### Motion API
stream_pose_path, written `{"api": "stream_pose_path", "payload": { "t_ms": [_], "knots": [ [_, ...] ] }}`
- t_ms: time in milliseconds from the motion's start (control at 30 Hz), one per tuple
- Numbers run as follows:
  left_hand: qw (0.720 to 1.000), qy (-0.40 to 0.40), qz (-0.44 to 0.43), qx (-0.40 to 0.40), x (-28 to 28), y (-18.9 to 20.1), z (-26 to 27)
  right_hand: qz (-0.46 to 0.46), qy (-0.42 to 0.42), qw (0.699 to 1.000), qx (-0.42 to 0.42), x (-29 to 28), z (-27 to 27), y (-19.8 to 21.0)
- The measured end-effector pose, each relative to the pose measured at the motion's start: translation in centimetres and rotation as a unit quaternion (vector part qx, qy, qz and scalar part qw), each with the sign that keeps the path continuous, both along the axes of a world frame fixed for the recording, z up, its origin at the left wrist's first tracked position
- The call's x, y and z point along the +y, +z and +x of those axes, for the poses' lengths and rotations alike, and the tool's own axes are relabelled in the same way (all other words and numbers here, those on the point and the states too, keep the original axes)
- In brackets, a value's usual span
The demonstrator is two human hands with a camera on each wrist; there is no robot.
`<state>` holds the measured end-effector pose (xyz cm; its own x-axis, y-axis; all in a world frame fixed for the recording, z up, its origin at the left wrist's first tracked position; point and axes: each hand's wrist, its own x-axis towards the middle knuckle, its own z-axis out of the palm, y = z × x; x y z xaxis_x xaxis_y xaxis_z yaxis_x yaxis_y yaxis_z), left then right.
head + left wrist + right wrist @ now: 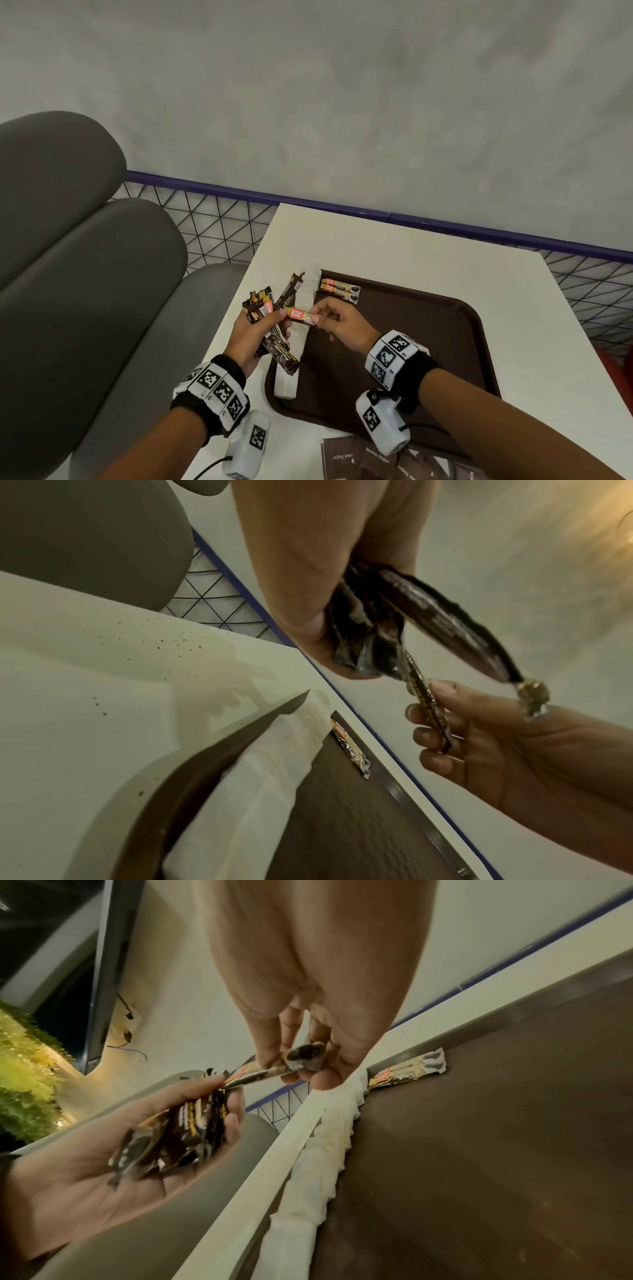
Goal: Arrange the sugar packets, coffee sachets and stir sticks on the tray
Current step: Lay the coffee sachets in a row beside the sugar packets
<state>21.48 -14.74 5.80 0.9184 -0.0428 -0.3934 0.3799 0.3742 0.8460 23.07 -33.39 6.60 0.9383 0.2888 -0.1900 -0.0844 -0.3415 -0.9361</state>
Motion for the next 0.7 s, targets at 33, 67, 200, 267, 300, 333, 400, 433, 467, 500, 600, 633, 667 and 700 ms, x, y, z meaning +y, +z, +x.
{"api": "stream_pose_path", "payload": {
  "t_ms": [33, 67, 200, 267, 300, 333, 400, 433, 467, 500, 600, 633, 667, 700],
  "knots": [
    [1.000, 0.000, 0.005, 0.001, 0.0, -0.1, 0.1, -0.002, 0.002, 1.000, -0.003, -0.1, 0.0, 0.0],
    [1.000, -0.001, 0.010, 0.002, -0.1, -0.1, 0.2, 0.000, 0.000, 1.000, -0.003, -0.1, 0.0, -0.1],
    [0.999, 0.021, 0.034, 0.000, -0.3, -0.4, 0.8, 0.074, -0.063, 0.994, 0.040, -0.7, -0.2, -0.5],
    [0.999, 0.034, 0.030, 0.002, -0.3, -0.6, 1.1, 0.115, -0.095, 0.985, 0.084, -1.3, -0.4, -0.7],
    [0.999, 0.036, 0.026, 0.005, -0.2, -0.7, 1.2, 0.127, -0.102, 0.981, 0.102, -1.7, -0.5, -0.9],
    [0.999, 0.034, 0.023, 0.006, -0.3, -0.8, 1.3, 0.137, -0.107, 0.978, 0.116, -2.0, -0.6, -1.2],
    [0.999, 0.027, 0.019, 0.006, -0.6, -0.9, 1.4, 0.161, -0.131, 0.969, 0.130, -2.5, -0.5, -1.7],
    [1.000, 0.026, 0.016, 0.003, -0.8, -0.9, 1.5, 0.171, -0.154, 0.964, 0.131, -2.8, -0.3, -2.0],
    [1.000, 0.028, 0.014, 0.001, -0.9, -1.0, 1.5, 0.173, -0.182, 0.959, 0.130, -3.0, 0.0, -2.2],
    [0.999, 0.033, 0.012, 0.001, -0.9, -1.0, 1.6, 0.162, -0.212, 0.955, 0.126, -3.4, 0.4, -2.6],
    [0.999, 0.047, 0.010, 0.000, -0.5, -1.2, 1.6, 0.067, -0.291, 0.947, 0.119, -4.9, 1.8, -3.4],
    [0.999, 0.049, 0.011, 0.001, -0.2, -1.2, 1.6, 0.035, -0.304, 0.945, 0.116, -5.5, 2.3, -3.8],
    [0.999, 0.052, 0.014, 0.002, 0.1, -1.3, 1.5, 0.011, -0.309, 0.944, 0.116, -5.9, 2.8, -4.2],
    [0.998, 0.057, 0.016, 0.004, 0.5, -1.4, 1.5, -0.010, -0.309, 0.944, 0.119, -6.3, 3.3, -4.6]
  ]
}}
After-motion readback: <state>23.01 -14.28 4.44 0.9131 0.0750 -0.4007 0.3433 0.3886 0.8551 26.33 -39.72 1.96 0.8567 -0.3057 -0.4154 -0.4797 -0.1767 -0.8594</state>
